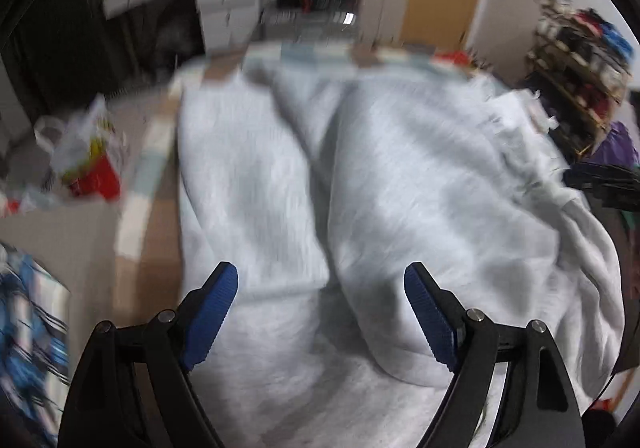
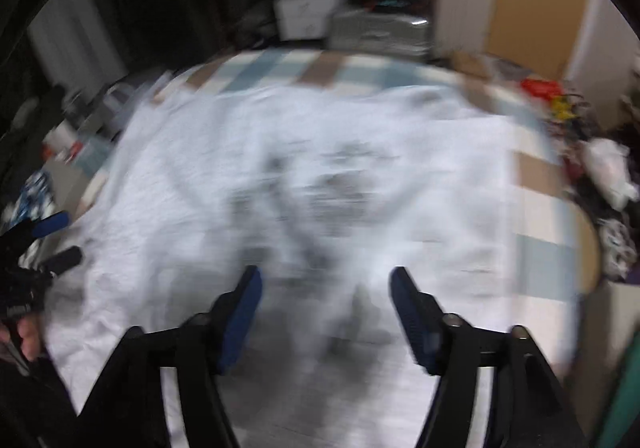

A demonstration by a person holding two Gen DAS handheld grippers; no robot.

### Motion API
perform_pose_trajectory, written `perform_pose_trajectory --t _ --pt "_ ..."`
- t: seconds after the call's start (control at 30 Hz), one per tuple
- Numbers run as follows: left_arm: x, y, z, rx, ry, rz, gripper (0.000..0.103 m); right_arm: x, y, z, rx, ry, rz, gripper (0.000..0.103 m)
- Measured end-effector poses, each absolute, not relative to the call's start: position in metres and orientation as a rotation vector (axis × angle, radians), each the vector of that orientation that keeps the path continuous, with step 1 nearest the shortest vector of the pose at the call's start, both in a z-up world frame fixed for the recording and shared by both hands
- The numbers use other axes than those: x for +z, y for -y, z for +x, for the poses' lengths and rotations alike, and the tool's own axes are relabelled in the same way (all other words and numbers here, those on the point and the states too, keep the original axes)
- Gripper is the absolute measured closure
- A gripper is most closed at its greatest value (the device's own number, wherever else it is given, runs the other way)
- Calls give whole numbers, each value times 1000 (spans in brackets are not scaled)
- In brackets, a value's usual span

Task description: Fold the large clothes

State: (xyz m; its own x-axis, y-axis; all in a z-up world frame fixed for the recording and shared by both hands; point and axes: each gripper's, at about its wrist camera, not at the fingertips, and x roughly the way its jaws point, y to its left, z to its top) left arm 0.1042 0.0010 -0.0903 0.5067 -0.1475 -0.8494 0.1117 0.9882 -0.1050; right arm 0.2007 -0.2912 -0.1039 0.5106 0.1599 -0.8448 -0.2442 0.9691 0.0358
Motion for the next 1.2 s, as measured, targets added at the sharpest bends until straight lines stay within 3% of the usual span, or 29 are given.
perform_pose_trajectory --t 0.07,0.3,0.47,0.57,0.6,0.7,0.97,1.1,1.2 --pt "-117 3 119 -139 -1134 -34 21 -115 327 202 118 -1044 -126 29" --pt "-131 2 150 -168 -1146 28 16 -165 379 201 109 -1197 26 29" --pt "-132 -5 182 -191 -1161 79 10 -170 368 194 139 -1199 8 28" --pt "-132 -1 213 -182 -1186 117 7 -165 356 184 157 -1180 3 34" --pt "-133 -2 220 -169 -1184 138 1 -163 349 185 158 -1170 4 34" --pt "-129 0 238 -98 -1164 178 1 -153 344 184 185 -1169 27 34" --pt "-90 16 181 -173 -1014 53 3 -87 333 160 283 -1025 95 34" --pt "-83 20 169 -155 -1017 -57 3 -98 297 166 439 -1010 188 21" --pt "-81 26 170 -125 -1050 -148 3 -139 274 199 425 -1097 267 24"
